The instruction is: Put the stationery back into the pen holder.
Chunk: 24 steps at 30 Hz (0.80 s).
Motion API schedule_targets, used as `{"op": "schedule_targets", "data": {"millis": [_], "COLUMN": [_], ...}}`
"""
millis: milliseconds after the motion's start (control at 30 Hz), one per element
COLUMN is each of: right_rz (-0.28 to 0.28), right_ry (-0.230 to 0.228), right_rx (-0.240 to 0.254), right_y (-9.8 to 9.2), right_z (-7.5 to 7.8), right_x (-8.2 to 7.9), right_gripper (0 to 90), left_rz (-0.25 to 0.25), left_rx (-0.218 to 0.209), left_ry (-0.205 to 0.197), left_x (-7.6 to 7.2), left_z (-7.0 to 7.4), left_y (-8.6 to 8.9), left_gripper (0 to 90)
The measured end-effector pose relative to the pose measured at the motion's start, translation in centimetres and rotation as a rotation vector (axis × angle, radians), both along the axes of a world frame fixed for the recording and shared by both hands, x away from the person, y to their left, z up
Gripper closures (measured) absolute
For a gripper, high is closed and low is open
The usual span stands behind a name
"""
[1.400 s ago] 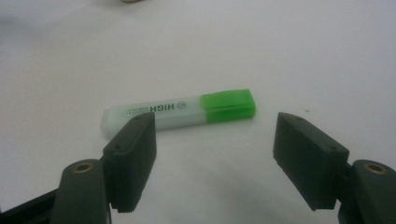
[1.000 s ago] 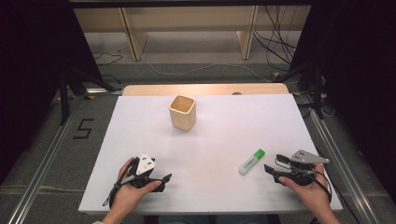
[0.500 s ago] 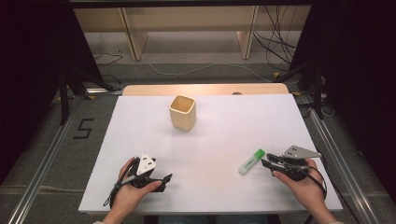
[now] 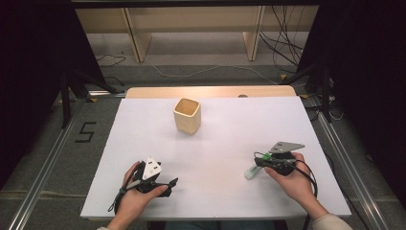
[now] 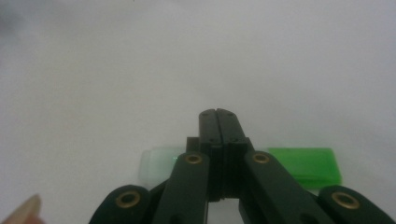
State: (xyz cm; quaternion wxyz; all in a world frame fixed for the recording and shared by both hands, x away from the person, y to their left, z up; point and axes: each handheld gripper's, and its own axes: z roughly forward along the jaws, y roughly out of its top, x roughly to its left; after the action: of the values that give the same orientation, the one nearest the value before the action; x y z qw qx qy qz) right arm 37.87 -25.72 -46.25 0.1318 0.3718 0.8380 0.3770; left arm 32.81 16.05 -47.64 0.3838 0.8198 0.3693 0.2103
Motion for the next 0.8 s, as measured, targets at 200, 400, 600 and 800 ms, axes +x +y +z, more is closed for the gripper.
{"op": "schedule_targets", "data": {"millis": [200,400,600,800], "right_rz": [0.019,0.026,0.031,0.031], "right_ry": [0.051,0.064,0.080,0.106], "right_rx": [-0.031,-0.056,-0.076,-0.091], "right_y": [1.4,1.9,2.2,2.5], "right_z": [-0.5,-0.6,-0.8,-0.9], "right_x": [1.2,1.6,1.9,2.1], "right_gripper": [90.0,90.0,90.0,90.0], "left_rz": [0.001,0.004,0.003,0.003], "left_rx": [-0.006,-0.004,-0.003,-0.004], "left_ry": [0.006,0.002,0.005,0.005], "left_x": [0.1,0.0,0.1,0.1], "left_z": [-0.1,-0.1,-0.1,-0.1], "left_y": [0.1,0.1,0.1,0.1], "left_gripper": [17.9,18.1,18.2,18.4]}}
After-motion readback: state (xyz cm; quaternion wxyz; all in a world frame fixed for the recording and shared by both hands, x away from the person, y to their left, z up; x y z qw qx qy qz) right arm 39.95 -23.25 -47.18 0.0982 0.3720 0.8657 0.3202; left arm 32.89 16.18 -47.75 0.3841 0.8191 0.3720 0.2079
